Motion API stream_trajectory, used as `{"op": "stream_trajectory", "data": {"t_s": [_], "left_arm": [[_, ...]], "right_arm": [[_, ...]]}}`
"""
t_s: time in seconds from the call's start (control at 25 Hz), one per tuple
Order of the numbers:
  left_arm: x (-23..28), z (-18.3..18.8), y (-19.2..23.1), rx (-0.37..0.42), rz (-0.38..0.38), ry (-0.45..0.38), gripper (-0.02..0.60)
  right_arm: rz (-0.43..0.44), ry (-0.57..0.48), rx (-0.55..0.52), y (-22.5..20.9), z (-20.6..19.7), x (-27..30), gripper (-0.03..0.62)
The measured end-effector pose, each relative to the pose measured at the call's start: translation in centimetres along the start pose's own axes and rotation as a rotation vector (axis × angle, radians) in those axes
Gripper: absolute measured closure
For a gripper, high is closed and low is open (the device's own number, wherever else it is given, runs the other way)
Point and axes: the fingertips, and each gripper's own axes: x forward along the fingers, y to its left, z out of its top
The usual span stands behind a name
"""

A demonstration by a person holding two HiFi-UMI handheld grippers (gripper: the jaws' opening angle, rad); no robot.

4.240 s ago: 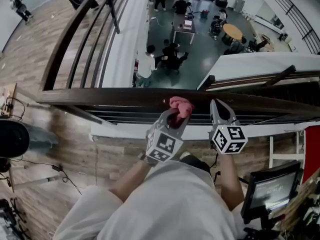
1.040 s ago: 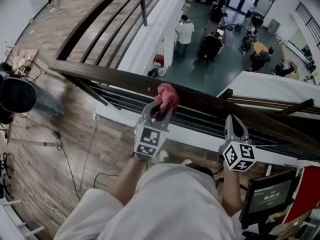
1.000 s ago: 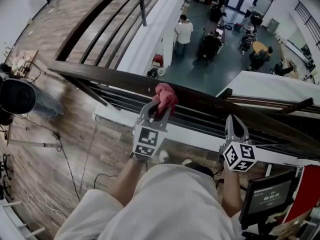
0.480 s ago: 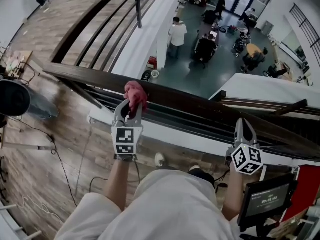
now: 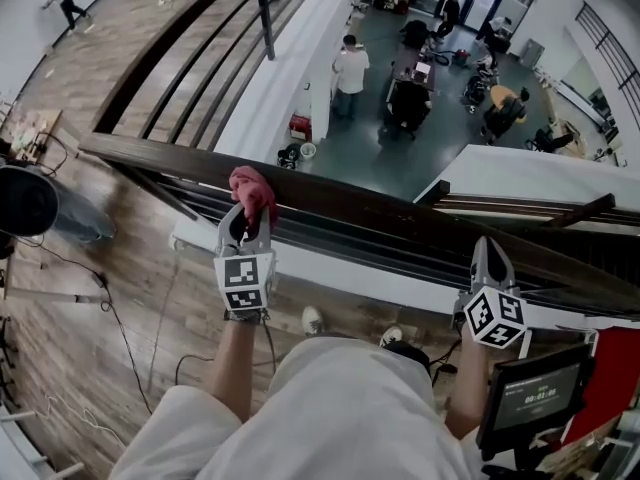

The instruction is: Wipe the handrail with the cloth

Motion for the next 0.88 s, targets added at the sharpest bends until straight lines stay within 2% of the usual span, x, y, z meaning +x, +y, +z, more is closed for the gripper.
{"op": "stream_trajectory", "data": {"t_s": [0.28, 0.44, 0.72, 0.88], "left_arm": [[-0.8, -1.1, -4.9, -0.003, -0.038, 0.003, 0.503], [-0.9, -1.3, -7.6, 0.017, -0.069, 0.006, 0.503], [-0.4, -1.2, -12.8, 0.046, -0.125, 0.014, 0.503], [-0.2, 0.1, -16.9, 0.056, -0.148, 0.018, 0.503]], "right_arm": [[0.019, -0.012, -0.053, -0.6, -0.6, -0.2, 0.591], [0.031, -0.011, -0.046, -1.4, -1.2, -0.3, 0.591], [0.036, -0.007, -0.018, -4.8, -2.4, -1.2, 0.59], [0.035, -0.009, -0.004, -8.2, -2.0, -2.0, 0.591]]}}
